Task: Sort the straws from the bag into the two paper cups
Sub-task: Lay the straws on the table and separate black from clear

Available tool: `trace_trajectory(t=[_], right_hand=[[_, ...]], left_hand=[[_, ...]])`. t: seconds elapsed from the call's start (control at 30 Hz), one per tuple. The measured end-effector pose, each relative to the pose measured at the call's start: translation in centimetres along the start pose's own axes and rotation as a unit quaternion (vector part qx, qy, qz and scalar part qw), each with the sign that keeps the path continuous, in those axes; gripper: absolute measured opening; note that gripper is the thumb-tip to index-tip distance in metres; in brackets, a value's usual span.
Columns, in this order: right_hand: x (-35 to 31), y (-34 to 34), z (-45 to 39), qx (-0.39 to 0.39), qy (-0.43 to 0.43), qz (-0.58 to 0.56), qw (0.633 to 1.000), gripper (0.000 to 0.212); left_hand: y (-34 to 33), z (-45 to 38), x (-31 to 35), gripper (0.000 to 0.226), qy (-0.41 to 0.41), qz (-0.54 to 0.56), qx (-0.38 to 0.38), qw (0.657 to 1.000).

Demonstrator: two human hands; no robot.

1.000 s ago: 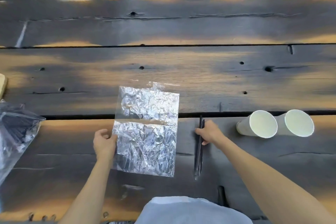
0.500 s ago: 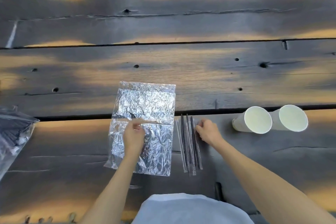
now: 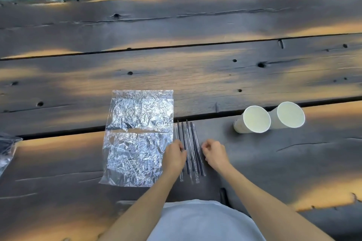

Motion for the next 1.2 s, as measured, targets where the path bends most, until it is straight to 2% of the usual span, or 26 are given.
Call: trace_trajectory(t=[0.13, 0.27, 0.4, 0.57, 0.73, 0.83, 0.93, 1.0, 1.2], right_hand=[[-1.0, -1.5, -0.2, -0.027, 0.017, 0.001, 0.999, 0.027], [-1.4, -2.6, -0.9, -0.035, 0.026, 0.05, 0.998, 0.006], [-1.8, -2.6, -1.3, -0.013, 0.024, 0.122, 0.992, 0.012], [-1.8, -2.1, -1.6, -0.008, 0.008, 0.173, 0.985, 0.018], [-2.2, -1.7, -1.3, -0.01, -0.001, 0.211, 0.977, 0.011], [-2.4, -1.8, -1.4, -0.023, -0.006, 0.199, 0.98, 0.014], [-1.9, -1.4, -1.7, -0.028, -0.035, 0.131, 0.99, 0.012], [-1.7, -1.0, -1.8, -0.027, -0.038, 0.078, 0.996, 0.015], [-2.0, -0.8, -1.6, -0.028, 0.009, 0.005, 1.0, 0.013]], left_hand=[[-0.2, -0.5, -0.8, 0.011, 0.014, 0.001, -0.01, 1.0], [0.7, -0.7, -1.8, 0.012, 0.017, -0.026, 0.007, 0.999], [0.8, -0.3, -0.2, 0.011, -0.024, -0.062, 0.023, 0.997], [0.2, -0.1, 1.0, 0.014, -0.036, -0.139, 0.02, 0.989], [0.0, -0.4, 0.8, 0.011, 0.004, -0.121, -0.003, 0.993], [-0.2, -0.5, 0.8, 0.008, 0.024, -0.06, -0.008, 0.998], [-0.6, -0.7, 1.0, 0.009, 0.028, -0.01, -0.02, 0.999], [-1.0, -1.0, 1.1, 0.005, 0.02, -0.01, -0.03, 0.999], [-1.4, -1.2, 1.5, 0.019, 0.02, -0.071, -0.036, 0.997]])
Point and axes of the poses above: each hand's wrist, its own z-axis away from the middle knuckle, its own y-axis out of the back of the hand, x = y × z, the point moved 8 cm from there along -z, towards the middle knuckle, and after that the axes turned 6 degrees about -x, right-handed, at the moved point
